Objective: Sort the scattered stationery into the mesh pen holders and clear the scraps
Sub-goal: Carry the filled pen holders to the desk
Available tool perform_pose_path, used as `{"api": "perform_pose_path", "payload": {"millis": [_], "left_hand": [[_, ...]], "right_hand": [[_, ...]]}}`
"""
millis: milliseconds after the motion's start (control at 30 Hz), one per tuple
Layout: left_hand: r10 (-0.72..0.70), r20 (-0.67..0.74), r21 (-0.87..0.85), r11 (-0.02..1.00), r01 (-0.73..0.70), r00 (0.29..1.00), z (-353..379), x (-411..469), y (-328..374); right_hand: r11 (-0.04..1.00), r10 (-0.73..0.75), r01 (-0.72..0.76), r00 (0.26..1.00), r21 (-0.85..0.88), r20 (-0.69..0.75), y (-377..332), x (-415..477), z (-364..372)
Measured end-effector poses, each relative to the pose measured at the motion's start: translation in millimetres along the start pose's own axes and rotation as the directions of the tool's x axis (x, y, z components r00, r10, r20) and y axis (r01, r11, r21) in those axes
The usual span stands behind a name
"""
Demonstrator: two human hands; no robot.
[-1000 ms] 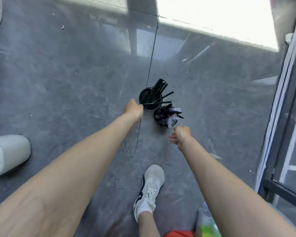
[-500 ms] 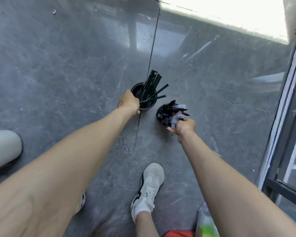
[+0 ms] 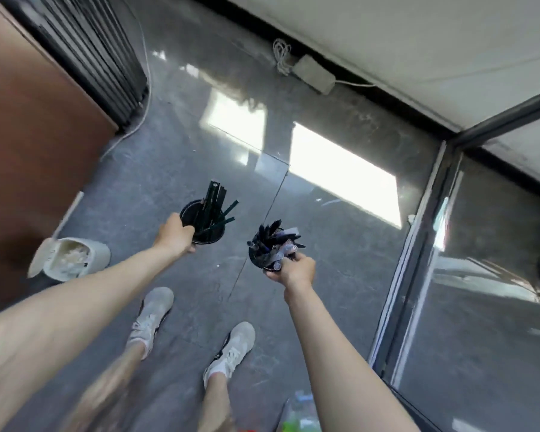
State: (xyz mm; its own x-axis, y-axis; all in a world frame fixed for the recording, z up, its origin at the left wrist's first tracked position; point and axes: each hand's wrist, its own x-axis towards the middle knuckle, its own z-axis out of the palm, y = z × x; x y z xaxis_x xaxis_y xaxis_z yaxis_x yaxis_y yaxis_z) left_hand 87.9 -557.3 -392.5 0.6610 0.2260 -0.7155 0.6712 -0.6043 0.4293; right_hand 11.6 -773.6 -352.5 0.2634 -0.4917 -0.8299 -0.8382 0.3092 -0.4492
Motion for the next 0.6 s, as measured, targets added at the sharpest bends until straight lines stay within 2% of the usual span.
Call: {"api": "perform_pose_path", "payload": {"millis": [167,300,400,500,600], "left_hand": [[-0.017,-0.06,-0.114,0.993,0.01,0.998,-125,-116,53],[-0.012,-0.123,-0.23,0.973,-0.016,0.992,-215,-192,71],[-0.025,-0.176,-0.373,0.927,-0.043,0.984,-273,-234,66],[-0.047,-0.254,-0.449,0.89,-0.075,0.966,-320,-257,50],[-0.086,-0.322,-0.526,0.845,-0.102,0.943,-365,-267,29]], "right_hand": [[0.994,-0.104,0.107,0.986,-0.019,0.131,-84,-133,-14],[0.973,-0.181,0.216,0.936,-0.085,0.303,-130,-225,-1],[0.914,-0.253,0.361,0.864,-0.187,0.435,-155,-288,17],[0.901,-0.279,0.393,0.849,-0.183,0.449,-170,-331,44],[0.845,-0.31,0.482,0.796,-0.233,0.52,-182,-369,80]]}}
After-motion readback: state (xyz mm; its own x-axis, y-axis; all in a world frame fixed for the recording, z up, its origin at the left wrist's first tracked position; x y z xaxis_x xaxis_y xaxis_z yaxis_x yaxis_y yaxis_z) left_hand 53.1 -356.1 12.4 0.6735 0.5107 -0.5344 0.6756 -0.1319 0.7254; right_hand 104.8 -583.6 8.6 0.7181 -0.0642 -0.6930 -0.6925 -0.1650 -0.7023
